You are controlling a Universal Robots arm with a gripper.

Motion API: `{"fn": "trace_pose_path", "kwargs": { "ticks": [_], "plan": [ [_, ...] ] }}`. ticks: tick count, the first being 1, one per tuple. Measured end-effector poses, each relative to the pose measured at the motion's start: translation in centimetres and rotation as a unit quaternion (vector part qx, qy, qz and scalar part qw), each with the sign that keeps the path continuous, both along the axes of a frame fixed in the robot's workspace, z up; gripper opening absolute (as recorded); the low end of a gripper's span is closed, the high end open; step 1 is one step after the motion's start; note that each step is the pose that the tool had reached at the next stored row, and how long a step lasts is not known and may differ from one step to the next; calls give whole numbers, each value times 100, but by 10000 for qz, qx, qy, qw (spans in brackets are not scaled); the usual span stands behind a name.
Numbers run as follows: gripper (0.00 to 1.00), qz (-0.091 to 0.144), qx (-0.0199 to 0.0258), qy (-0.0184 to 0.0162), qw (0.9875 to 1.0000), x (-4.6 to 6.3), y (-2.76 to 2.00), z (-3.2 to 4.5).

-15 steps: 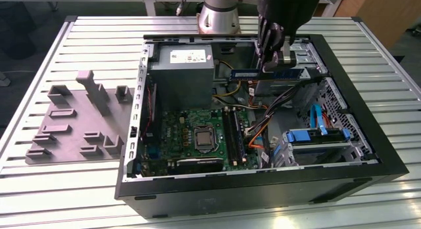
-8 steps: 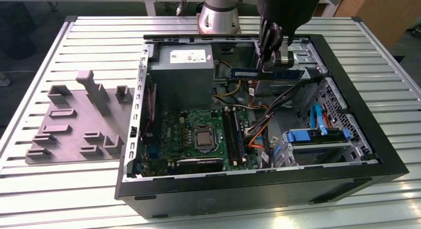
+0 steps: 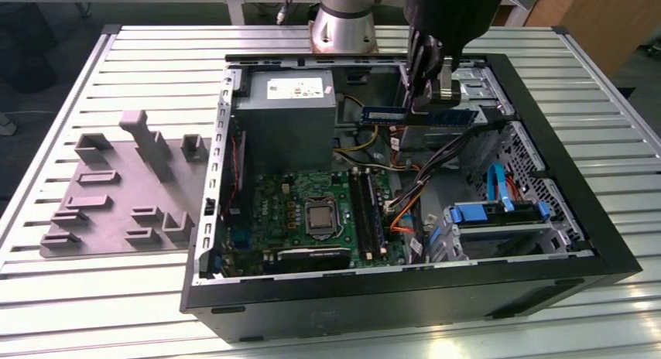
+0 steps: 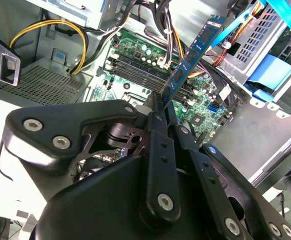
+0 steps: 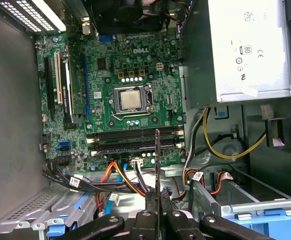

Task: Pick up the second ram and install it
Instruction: 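Insert the second ram into the second slot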

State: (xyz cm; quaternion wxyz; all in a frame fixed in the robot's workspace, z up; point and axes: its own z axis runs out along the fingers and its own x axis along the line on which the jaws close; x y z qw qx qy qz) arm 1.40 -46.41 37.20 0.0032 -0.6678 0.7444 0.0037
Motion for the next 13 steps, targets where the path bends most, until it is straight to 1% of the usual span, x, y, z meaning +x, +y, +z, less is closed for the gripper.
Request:
{"fn": "trace_pose_path", "kwargs": {
  "ticks": [13],
  "plan": [
    [14, -120, 1, 0, 9999, 0, 0, 0]
  ]
}}
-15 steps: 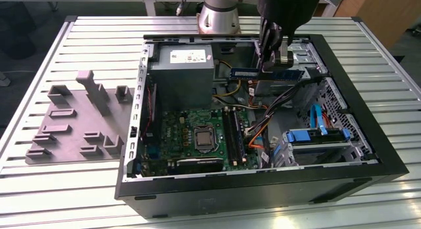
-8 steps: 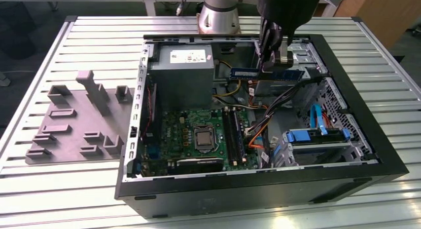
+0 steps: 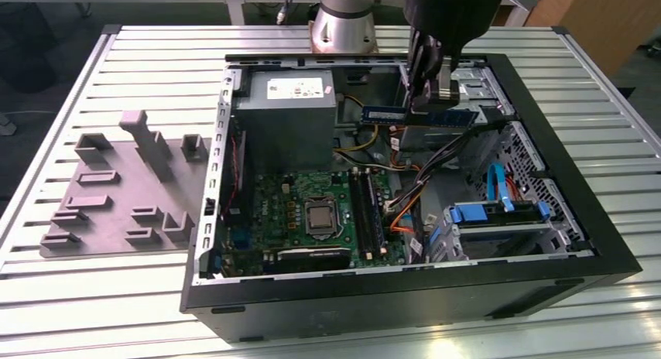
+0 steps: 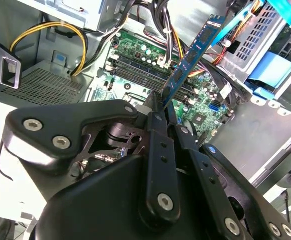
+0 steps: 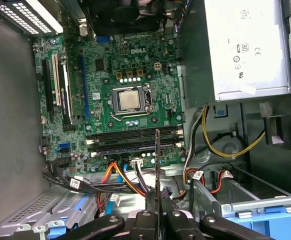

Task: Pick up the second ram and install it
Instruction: 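Insert the second ram into the second slot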

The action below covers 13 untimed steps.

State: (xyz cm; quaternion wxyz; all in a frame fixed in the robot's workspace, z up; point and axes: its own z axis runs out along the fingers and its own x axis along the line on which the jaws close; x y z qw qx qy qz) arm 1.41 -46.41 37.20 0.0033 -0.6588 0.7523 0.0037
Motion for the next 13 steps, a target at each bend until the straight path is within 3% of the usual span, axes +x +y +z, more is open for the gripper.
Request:
{"fn": "trace_pose_path", "kwargs": {
  "ticks": [13],
  "plan": [
    [14, -172, -1, 0, 9999, 0, 0, 0]
  ]
}}
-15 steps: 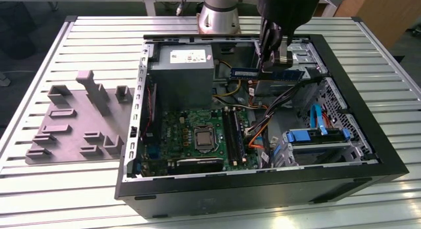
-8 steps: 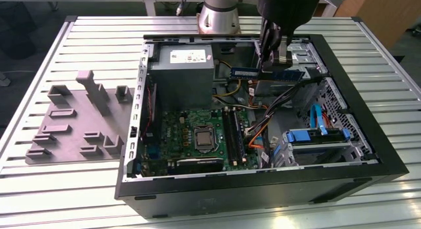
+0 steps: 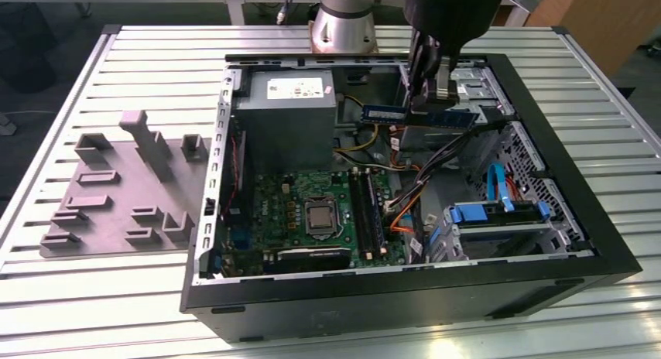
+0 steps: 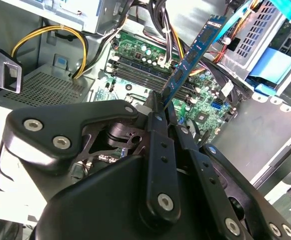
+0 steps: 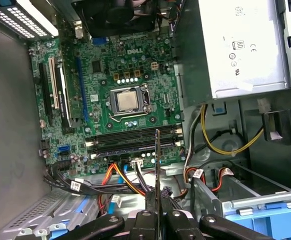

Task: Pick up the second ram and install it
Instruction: 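Insert the second ram into the second slot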

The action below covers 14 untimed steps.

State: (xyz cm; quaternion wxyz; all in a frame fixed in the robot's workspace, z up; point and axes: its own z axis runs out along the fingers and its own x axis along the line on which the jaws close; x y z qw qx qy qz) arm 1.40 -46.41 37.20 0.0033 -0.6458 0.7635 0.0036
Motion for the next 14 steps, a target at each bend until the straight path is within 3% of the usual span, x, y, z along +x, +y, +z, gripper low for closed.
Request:
{"fn": "trace_pose_path", "kwargs": {
  "ticks": [14],
  "plan": [
    [14, -292, 0, 0, 9996, 0, 0, 0]
  ]
}}
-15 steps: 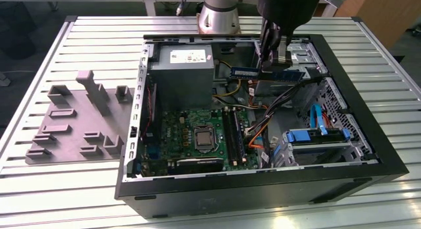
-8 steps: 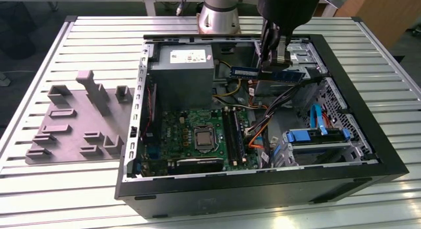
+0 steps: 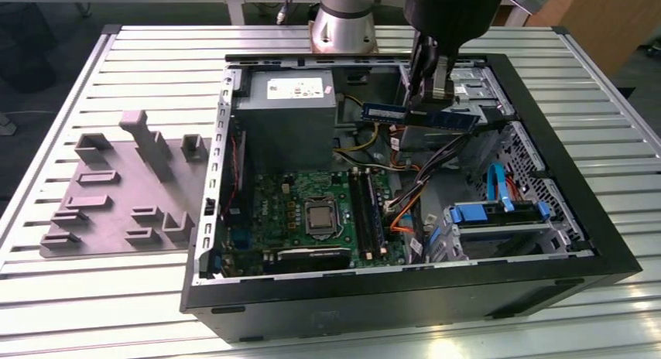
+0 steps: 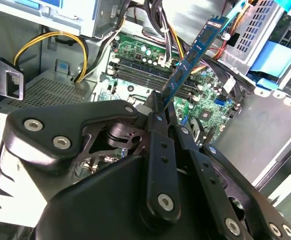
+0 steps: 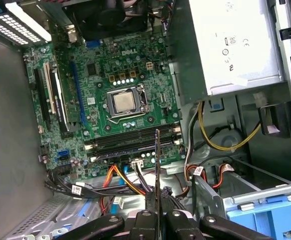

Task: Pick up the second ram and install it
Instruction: 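Insert the second ram into the second slot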

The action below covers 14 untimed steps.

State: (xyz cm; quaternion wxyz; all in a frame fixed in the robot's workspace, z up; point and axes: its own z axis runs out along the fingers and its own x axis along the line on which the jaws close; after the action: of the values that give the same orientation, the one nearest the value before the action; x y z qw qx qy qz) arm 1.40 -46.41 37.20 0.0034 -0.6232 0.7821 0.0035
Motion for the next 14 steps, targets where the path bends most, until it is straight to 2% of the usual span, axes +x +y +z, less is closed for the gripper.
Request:
{"fn": "trace_pose_path", "kwargs": {
  "ticks": [9, 12, 14],
  "plan": [
    [14, -338, -2, 0, 9994, 0, 0, -1],
    [14, -468, -2, 0, 9989, 0, 0, -1],
    [14, -653, -4, 0, 9979, 0, 0, -2]
  ]
}}
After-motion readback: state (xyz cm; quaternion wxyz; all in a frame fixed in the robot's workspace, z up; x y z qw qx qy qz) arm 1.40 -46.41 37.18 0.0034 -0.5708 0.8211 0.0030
